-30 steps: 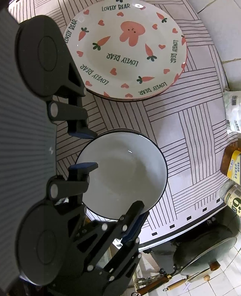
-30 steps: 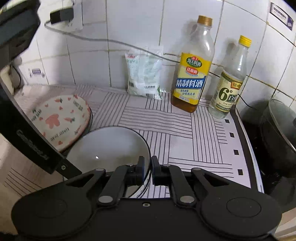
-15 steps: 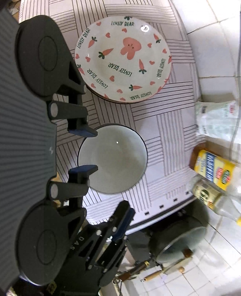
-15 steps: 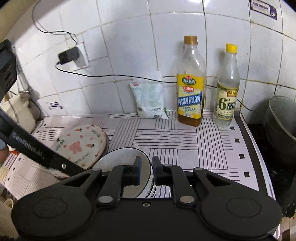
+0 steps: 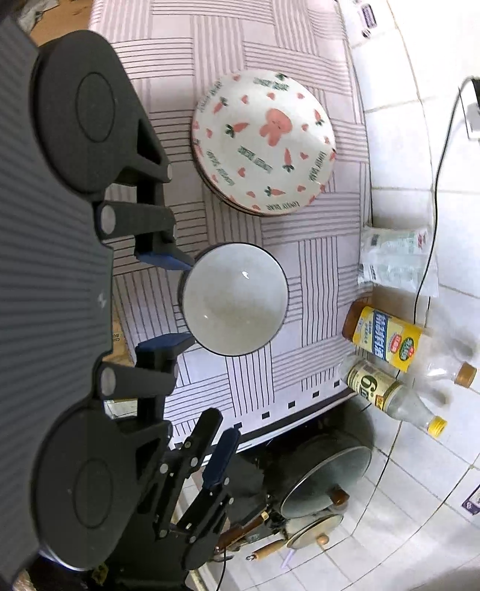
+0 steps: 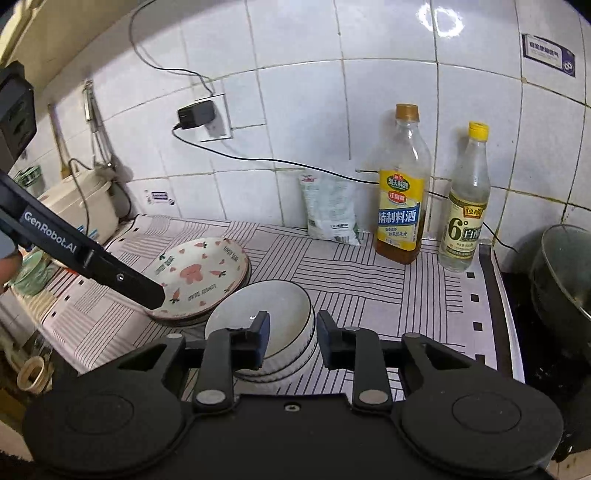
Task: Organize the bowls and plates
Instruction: 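Move both grippers to the stacked bowls and close on the rim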
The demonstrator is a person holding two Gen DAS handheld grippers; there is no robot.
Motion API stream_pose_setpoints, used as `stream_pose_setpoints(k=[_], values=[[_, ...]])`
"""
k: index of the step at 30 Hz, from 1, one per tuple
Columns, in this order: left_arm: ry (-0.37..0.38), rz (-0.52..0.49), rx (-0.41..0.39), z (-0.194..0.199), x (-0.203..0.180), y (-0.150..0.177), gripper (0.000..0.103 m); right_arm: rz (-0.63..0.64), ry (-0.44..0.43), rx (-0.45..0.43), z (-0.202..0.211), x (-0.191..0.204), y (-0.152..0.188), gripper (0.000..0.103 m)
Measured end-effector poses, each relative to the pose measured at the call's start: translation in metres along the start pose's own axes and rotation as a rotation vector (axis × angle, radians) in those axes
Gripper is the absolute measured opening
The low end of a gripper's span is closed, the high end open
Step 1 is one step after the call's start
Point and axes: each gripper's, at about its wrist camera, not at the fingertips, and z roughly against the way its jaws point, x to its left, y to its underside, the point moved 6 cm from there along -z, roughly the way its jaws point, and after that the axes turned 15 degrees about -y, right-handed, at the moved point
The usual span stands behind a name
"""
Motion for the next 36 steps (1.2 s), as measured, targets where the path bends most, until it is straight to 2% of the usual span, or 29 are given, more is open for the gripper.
stream_pose_setpoints(k=[6,8,10,13,18,20,23,26,27,28,30,33,36], values=[[-0.033,0.035,0.014,0.005,-0.001,0.021,0.039,0.032,-0.026,0.015,0.006,0.005,0.009,0.037],[-0.042,0.048,0.029,0.004,-0.002,0.027,0.040,0.062,-0.012,0.045,0.007,0.009,0.012,0.038],[-0.040,0.059,0.030,0.003,-0.004,0.031,0.041,0.099,-0.013,0.054,0.010,0.015,0.014,0.043],[-0.025,0.072,0.038,-0.001,-0.007,0.035,0.043,0.129,-0.036,0.079,0.008,0.022,0.020,0.044],[-0.003,0.069,0.046,-0.019,-0.012,0.040,0.051,0.132,-0.015,0.118,-0.012,0.018,0.044,0.047],[-0.016,0.069,0.052,-0.028,-0.011,0.041,0.052,0.109,-0.003,0.129,-0.021,0.013,0.053,0.049],[-0.004,0.071,0.028,-0.035,-0.007,0.040,0.057,0.076,0.007,0.128,-0.037,0.007,0.065,0.060],[0.003,0.112,0.001,-0.042,0.006,0.035,0.067,0.059,0.011,0.093,-0.055,0.001,0.076,0.068],[-0.011,0.121,-0.016,-0.046,0.012,0.033,0.074,0.020,0.022,0.063,-0.065,-0.004,0.082,0.070],[-0.021,0.127,-0.028,-0.049,0.016,0.031,0.077,-0.026,0.039,0.050,-0.075,-0.009,0.088,0.070],[-0.029,0.140,-0.041,-0.058,0.025,0.025,0.077,-0.076,0.063,0.062,-0.093,-0.012,0.096,0.070],[0.013,0.184,-0.071,-0.071,0.037,0.019,0.079,-0.028,0.051,0.036,-0.114,-0.004,0.104,0.076],[0.061,0.246,-0.070,-0.086,0.042,0.014,0.081,0.044,0.050,0.057,-0.133,0.003,0.109,0.081]])
